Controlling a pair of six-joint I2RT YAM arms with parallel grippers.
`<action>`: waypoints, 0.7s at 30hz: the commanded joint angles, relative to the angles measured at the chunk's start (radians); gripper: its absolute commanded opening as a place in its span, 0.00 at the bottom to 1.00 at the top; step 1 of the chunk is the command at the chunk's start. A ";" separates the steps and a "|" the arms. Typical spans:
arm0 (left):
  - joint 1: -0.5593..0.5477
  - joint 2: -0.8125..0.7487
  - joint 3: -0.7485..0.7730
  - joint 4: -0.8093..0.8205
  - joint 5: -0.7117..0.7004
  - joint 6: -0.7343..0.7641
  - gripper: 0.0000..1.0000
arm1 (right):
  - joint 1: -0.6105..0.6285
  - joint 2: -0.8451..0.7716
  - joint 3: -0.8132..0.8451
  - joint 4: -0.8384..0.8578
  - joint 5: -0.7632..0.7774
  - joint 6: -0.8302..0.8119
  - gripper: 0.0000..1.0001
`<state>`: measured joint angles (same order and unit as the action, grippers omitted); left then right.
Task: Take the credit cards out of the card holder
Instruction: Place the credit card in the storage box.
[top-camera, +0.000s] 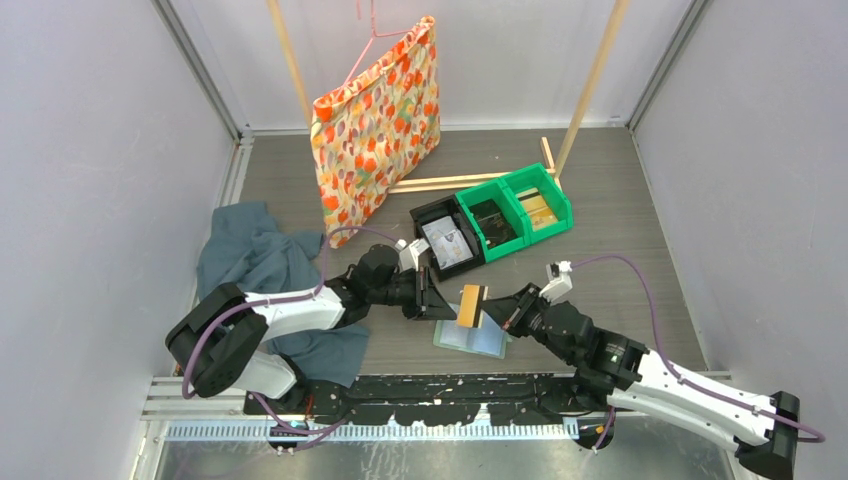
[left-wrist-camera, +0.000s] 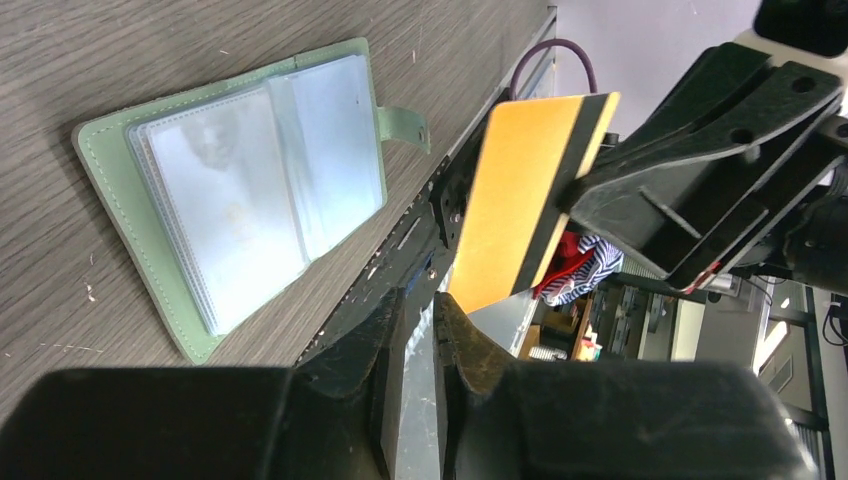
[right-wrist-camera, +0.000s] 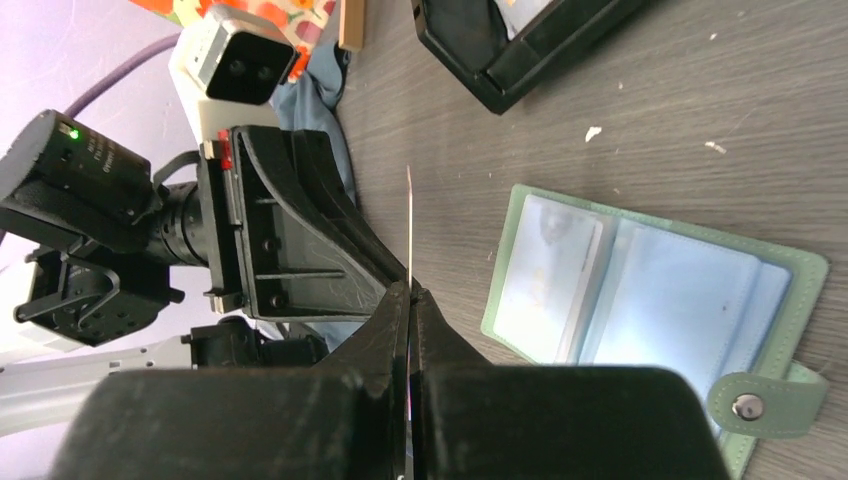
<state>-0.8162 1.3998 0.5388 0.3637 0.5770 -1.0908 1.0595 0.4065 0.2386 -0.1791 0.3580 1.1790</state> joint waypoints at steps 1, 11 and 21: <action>-0.005 -0.019 0.023 0.013 0.009 0.023 0.19 | 0.007 -0.032 0.073 -0.106 0.090 -0.065 0.01; -0.005 -0.056 0.032 -0.041 0.005 0.058 0.38 | 0.007 -0.112 0.154 -0.260 0.224 -0.136 0.01; -0.001 -0.126 0.054 -0.173 -0.028 0.127 0.52 | 0.007 -0.030 0.253 -0.294 0.353 -0.251 0.01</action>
<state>-0.8162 1.3304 0.5442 0.2604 0.5678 -1.0203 1.0595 0.3374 0.4240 -0.4702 0.6117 1.0039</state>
